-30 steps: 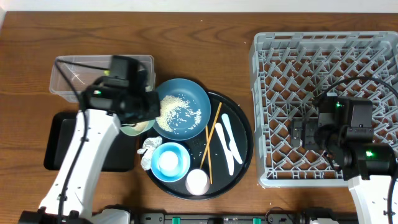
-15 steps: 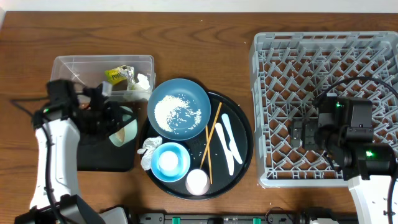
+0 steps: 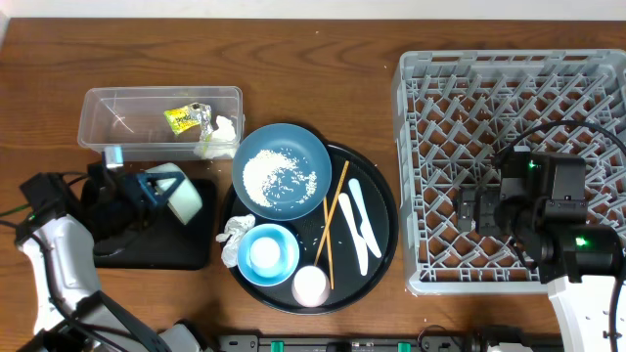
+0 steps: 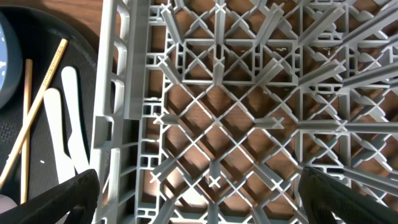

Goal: Sort waste into correct bins and load items into the dishwasher rack
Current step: 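Lift the bowl left and tip its rice onto the black tray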

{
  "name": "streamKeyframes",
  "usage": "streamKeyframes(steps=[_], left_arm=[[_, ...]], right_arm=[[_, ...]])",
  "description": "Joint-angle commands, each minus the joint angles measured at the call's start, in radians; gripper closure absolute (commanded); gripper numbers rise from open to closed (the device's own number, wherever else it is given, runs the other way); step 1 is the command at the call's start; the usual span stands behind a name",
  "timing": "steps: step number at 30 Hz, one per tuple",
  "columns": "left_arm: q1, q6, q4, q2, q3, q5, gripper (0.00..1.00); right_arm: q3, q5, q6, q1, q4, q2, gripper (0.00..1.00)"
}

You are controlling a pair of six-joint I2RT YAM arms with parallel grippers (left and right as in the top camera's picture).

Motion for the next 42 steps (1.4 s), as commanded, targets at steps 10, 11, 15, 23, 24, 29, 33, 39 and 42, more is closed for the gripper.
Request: streamKeyframes(steps=[10,11,15,23,24,29,33,39,42], left_arm=[[0.043,-0.017,-0.001,0.111,0.000,0.245,0.93],[0.043,-0.017,0.000,0.115,0.000,0.245,0.94],[0.043,-0.017,0.002,0.123,0.000,0.244,0.94],[0.043,-0.016,0.026,0.123,0.000,0.221,0.94],[0.043,-0.017,0.035,0.123,0.000,0.174,0.94],[0.043,-0.074,0.034,0.123,0.000,0.088,0.94],[0.044,-0.046,0.053,0.120,0.003,0.245,0.94],[0.056,-0.145,0.062,0.121,0.001,0.153,0.94],[0.058,-0.078,0.065,0.119,0.004,0.213,0.94]], right_arm=[[0.019,-0.008,0.010,0.016,-0.002,-0.002,0.01],[0.018,-0.008,0.010,0.016,-0.002,-0.002,0.01],[0.019,-0.008,0.010,0.016,-0.001,-0.002,0.01],[0.018,-0.008,0.010,0.016,-0.001,-0.002,0.01],[0.019,-0.008,0.010,0.016,-0.001,-0.002,0.01],[0.019,-0.008,0.010,0.016,-0.002,-0.002,0.01],[0.019,-0.008,0.010,0.016,-0.004,-0.002,0.01],[0.018,-0.008,0.010,0.016,-0.005,-0.002,0.01],[0.019,-0.008,0.010,0.016,-0.008,-0.002,0.01]])
